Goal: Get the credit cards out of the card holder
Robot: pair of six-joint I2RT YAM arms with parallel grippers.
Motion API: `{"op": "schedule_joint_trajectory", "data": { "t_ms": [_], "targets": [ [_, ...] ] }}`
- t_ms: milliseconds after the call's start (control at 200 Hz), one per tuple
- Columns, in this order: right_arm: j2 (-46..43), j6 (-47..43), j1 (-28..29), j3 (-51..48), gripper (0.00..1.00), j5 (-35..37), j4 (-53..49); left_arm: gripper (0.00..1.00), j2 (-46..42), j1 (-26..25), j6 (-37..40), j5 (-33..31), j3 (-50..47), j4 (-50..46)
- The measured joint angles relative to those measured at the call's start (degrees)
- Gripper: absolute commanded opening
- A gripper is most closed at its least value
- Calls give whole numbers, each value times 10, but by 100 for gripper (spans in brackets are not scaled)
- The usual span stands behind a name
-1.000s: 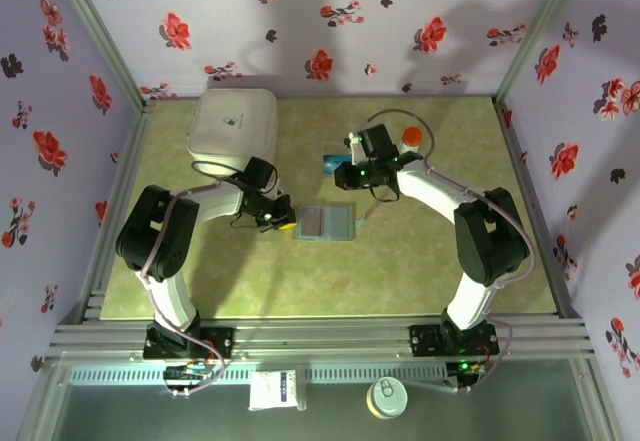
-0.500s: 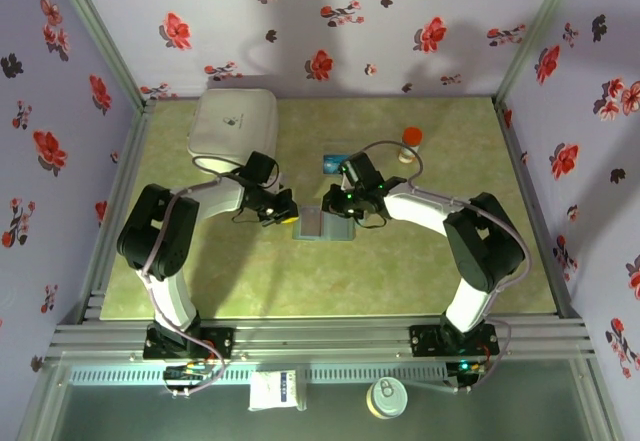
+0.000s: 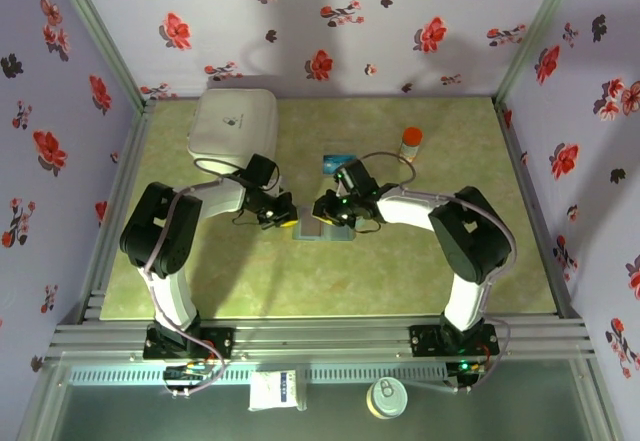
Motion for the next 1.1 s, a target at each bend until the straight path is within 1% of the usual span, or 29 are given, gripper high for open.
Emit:
{"op": "schedule_joint_trajectory", "data": {
  "t_ms": [180,405,770,1100],
  "targets": [
    [23,3,3,6,22,-18,1,2,3,0,4,0,0,-3],
    [33,1,3,29,21,-22,-7,2,5,0,12,0,0,-5],
    [38,-33,3,47,21,2,-67,2,7,0,14,-2,5,-12],
    [42,-49,3,50,20,22,-86,2,11,0,21,-4,13,-22]
  ]
}}
